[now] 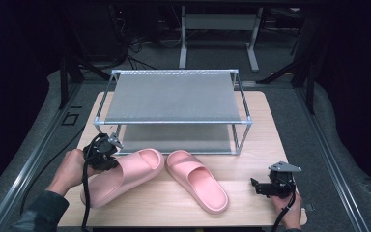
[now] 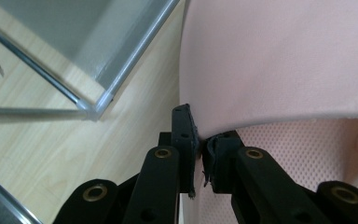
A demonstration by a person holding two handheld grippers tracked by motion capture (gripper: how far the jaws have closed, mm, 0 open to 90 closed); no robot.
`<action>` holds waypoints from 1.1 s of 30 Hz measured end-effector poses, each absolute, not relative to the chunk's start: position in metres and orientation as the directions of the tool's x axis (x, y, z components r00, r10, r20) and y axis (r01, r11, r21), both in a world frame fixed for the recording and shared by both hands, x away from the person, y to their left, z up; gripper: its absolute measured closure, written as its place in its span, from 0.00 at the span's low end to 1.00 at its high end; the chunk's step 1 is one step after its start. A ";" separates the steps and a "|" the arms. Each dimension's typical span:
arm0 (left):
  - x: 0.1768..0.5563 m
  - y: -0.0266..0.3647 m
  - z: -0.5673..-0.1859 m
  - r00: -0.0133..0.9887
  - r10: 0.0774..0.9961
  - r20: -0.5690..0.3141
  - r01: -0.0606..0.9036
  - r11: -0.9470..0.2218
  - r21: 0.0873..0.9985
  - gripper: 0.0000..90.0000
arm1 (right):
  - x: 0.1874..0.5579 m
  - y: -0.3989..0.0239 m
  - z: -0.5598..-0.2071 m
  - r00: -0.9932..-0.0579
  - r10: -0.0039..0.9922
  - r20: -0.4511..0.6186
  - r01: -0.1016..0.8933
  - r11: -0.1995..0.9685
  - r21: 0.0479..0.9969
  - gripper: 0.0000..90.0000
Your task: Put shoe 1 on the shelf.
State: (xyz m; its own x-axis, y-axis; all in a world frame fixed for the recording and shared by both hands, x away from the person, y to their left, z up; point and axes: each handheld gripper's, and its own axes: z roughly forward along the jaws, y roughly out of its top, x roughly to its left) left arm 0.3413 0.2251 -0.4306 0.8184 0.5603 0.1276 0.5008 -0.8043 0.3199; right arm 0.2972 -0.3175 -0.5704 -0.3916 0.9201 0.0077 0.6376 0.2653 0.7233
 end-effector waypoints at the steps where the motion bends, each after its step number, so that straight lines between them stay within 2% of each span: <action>1: 0.342 0.224 -0.428 0.829 0.543 0.134 0.481 -0.814 0.324 0.93 | 0.297 -0.317 -0.570 -0.392 0.920 0.008 0.638 0.265 0.723 0.07; 10: 0.344 0.216 -0.398 0.892 0.415 0.181 0.339 -0.877 0.340 0.93 | 0.297 -0.318 -0.570 -0.392 0.920 0.008 0.637 0.266 0.723 0.07; 20: 0.350 0.203 -0.372 0.923 0.330 0.198 0.253 -0.908 0.334 0.93 | 0.297 -0.318 -0.570 -0.394 0.919 0.008 0.636 0.266 0.724 0.07; 33: 0.359 0.184 -0.347 0.943 0.264 0.205 0.184 -0.922 0.339 0.93 | 0.297 -0.317 -0.570 -0.394 0.919 0.003 0.637 0.270 0.722 0.07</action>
State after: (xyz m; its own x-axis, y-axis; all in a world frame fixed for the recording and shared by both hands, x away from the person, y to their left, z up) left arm 0.3590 0.1843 -0.3472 0.9425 0.2639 0.2050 0.1844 -0.9224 0.3394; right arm 0.2972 -0.3173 -0.5703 -0.3943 0.9190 0.0035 0.6367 0.2704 0.7221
